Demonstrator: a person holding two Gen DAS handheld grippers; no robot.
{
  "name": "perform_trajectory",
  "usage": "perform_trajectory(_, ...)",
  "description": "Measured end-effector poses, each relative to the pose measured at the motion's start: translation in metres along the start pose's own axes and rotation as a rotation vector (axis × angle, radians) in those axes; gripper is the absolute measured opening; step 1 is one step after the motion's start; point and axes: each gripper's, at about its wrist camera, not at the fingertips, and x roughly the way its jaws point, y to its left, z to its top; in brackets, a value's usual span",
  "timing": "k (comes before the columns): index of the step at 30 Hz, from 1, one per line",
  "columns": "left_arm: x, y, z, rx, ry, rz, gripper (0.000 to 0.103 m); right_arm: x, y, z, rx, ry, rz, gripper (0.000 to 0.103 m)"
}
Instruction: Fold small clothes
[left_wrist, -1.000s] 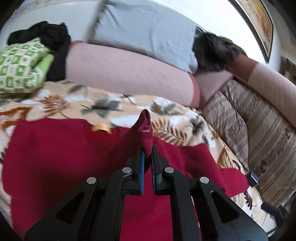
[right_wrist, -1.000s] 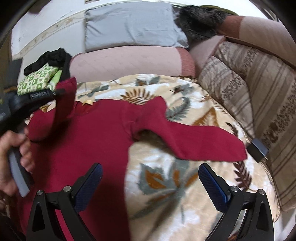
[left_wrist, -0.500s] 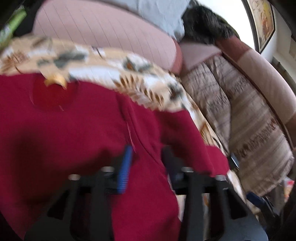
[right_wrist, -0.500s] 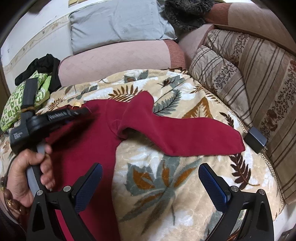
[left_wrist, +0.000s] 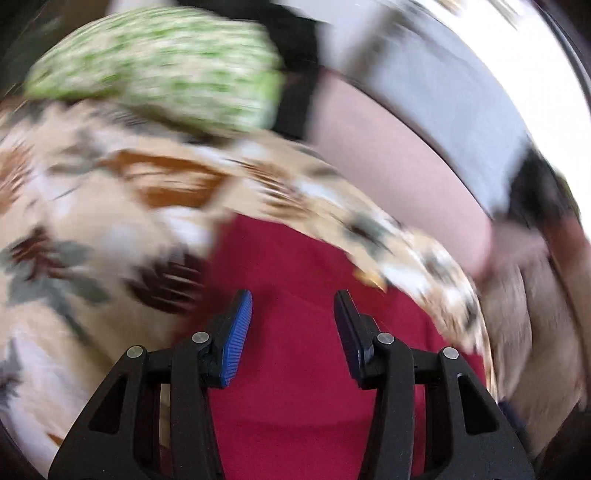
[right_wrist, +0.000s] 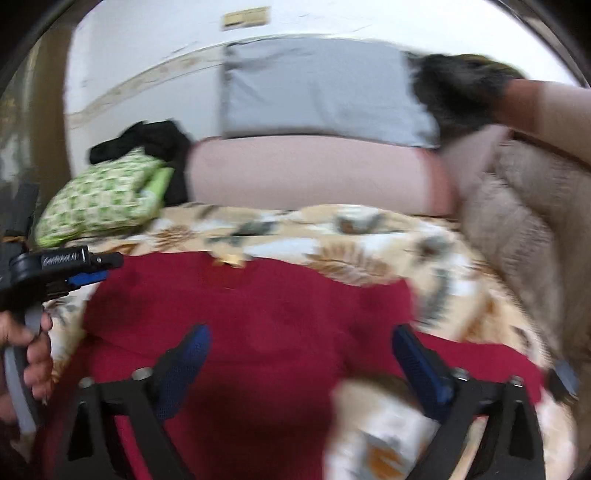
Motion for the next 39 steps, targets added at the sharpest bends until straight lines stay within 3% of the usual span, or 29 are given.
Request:
perform_trajectory(3, 0.007, 0.026, 0.007, -0.116, 0.005, 0.005, 0.044, 0.049, 0.018, 0.007, 0.019, 0.079, 0.151, 0.062)
perform_trajectory(5, 0.014, 0.025, 0.005, -0.116, 0.02, -0.019, 0.044, 0.078, 0.019, 0.007, 0.047, 0.134, 0.197, 0.057)
perform_trajectory(7, 0.024, 0.014, 0.002, -0.06, 0.032, -0.023, 0.044, 0.109, 0.015, 0.001, 0.081, 0.207, 0.19, 0.056)
perform_trajectory(9, 0.04, 0.002, -0.002, 0.01, 0.065, -0.016, 0.044, 0.131, 0.003, -0.012, 0.087, 0.283, 0.112, 0.053)
perform_trajectory(10, 0.054, -0.002, -0.005, 0.063, 0.093, 0.03, 0.044, 0.141, -0.009, -0.022, 0.08, 0.328, 0.048, 0.044)
perform_trajectory(13, 0.088, 0.019, -0.005, 0.073, 0.133, 0.172, 0.044, 0.136, -0.023, -0.027, 0.053, 0.311, 0.065, 0.029)
perform_trajectory(15, 0.088, 0.029, -0.004, 0.048, 0.097, 0.144, 0.043, 0.132, -0.022, -0.029, 0.035, 0.305, 0.044, 0.027)
perform_trajectory(20, 0.079, 0.017, -0.004, 0.051, 0.123, 0.179, 0.045, 0.132, -0.016, -0.024, 0.023, 0.317, 0.003, 0.03)
perform_trajectory(21, 0.073, 0.016, -0.002, 0.02, 0.123, 0.164, 0.045, 0.128, -0.013, -0.019, 0.032, 0.327, -0.018, 0.03)
perform_trajectory(24, 0.059, 0.006, -0.003, -0.005, 0.101, 0.116, 0.045, 0.111, -0.001, -0.011, 0.017, 0.252, 0.007, 0.037)
perform_trajectory(25, 0.059, 0.0, -0.006, 0.02, 0.1, 0.13, 0.047, 0.116, 0.004, -0.017, -0.021, 0.28, -0.012, 0.045)
perform_trajectory(26, 0.064, -0.005, -0.011, 0.058, 0.121, 0.152, 0.057, 0.126, 0.006, -0.026, -0.043, 0.339, -0.034, 0.05)
perform_trajectory(28, 0.085, -0.015, -0.025, 0.165, 0.203, 0.205, 0.062, 0.123, 0.007, -0.029, -0.067, 0.299, -0.035, 0.05)
perform_trajectory(30, 0.082, -0.029, -0.031, 0.286, 0.161, 0.264, 0.062, 0.109, 0.003, -0.016, -0.034, 0.295, -0.035, 0.05)
perform_trajectory(31, 0.079, -0.034, -0.031, 0.295, 0.157, 0.268, 0.062, 0.098, -0.003, -0.012, -0.014, 0.258, -0.032, 0.05)
perform_trajectory(34, 0.058, -0.038, -0.03, 0.206, 0.16, 0.137, 0.062, 0.045, -0.041, 0.002, 0.084, 0.108, -0.079, 0.054)
perform_trajectory(36, 0.041, -0.04, -0.034, 0.147, 0.174, 0.065, 0.062, 0.009, -0.087, 0.0, 0.177, 0.027, -0.169, 0.062)
perform_trajectory(37, 0.034, -0.043, -0.038, 0.13, 0.182, 0.042, 0.062, -0.005, -0.109, -0.005, 0.221, 0.006, -0.21, 0.067)
perform_trajectory(39, 0.017, -0.048, -0.05, 0.108, 0.207, -0.006, 0.062, -0.032, -0.163, -0.021, 0.341, -0.001, -0.302, 0.068)
